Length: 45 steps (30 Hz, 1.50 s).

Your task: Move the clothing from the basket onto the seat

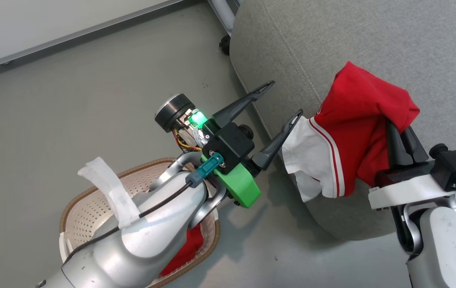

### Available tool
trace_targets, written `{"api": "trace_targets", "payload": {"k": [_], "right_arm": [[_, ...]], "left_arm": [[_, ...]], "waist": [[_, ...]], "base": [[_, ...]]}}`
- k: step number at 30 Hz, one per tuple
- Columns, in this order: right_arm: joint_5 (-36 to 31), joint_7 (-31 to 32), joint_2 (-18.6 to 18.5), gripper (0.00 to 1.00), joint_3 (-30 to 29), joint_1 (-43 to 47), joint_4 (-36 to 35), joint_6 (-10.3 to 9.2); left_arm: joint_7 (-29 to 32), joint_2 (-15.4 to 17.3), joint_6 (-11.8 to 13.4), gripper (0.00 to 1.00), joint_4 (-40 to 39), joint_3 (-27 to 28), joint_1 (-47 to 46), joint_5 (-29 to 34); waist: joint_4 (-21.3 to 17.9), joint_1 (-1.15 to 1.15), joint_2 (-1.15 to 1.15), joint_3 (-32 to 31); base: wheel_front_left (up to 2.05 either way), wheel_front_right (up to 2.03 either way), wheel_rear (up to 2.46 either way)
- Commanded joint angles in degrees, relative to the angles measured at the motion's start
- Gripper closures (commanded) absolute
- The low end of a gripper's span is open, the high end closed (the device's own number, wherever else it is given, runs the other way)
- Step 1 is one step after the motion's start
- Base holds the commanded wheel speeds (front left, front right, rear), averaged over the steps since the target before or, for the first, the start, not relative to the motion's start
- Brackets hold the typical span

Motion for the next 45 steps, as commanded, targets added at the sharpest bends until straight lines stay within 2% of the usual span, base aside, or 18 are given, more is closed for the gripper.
{"api": "trace_targets", "payload": {"k": [1, 11, 20, 28, 36, 45], "right_arm": [[0.13, -0.17, -0.11, 1.0, -0.31, 0.68, -0.44, -0.06], [-0.74, -0.17, -0.13, 1.0, -1.63, -4.05, -1.58, -0.06], [-4.21, -0.17, -1.03, 1.0, -5.8, -18.5, -1.76, -0.06], [-5.08, -0.17, -6.53, 1.0, -10.78, -32.1, 0.31, -0.06], [-4.93, -0.17, -12.77, 1.0, -14.4, -44.44, 5.96, -0.06], [-6.27, -0.17, -17.42, 1.0, -17.74, -51.4, 12.08, -0.06]], "left_arm": [[-0.13, 0.55, -0.3, 0.0, 0.41, -0.01, 0.82, -0.48], [-0.46, 0.99, 0.02, 0.0, 1.27, -0.02, 0.1, -0.81], [0.15, 3.05, 0.21, 0.0, -0.27, 0.63, -3.07, 0.33], [0.87, 5.64, 0.57, 0.0, -2.72, 1.32, -6.07, 1.3], [1.1, 7.72, 0.82, 0.0, -5.47, 2.03, -8.7, 2.52], [1.47, 8.24, 0.67, 0.0, -6.93, 1.32, -10.18, 3.32]], "waist": [[-0.58, 0.0, 0.46, 0.47], [-0.53, 0.0, 0.46, 2.92], [0.8, 0.0, 0.46, 9.68], [2.82, 0.0, 0.46, 17.38], [3.56, 0.0, 0.46, 23.23], [4.43, 0.0, 0.46, 26.18]], "base": [[0.0, 0.0, 0.0], [0.0, 0.0, 0.0], [0.0, 0.0, 0.0], [0.0, 0.0, 0.0], [0.0, 0.0, 0.0], [0.0, 0.0, 0.0]]}}
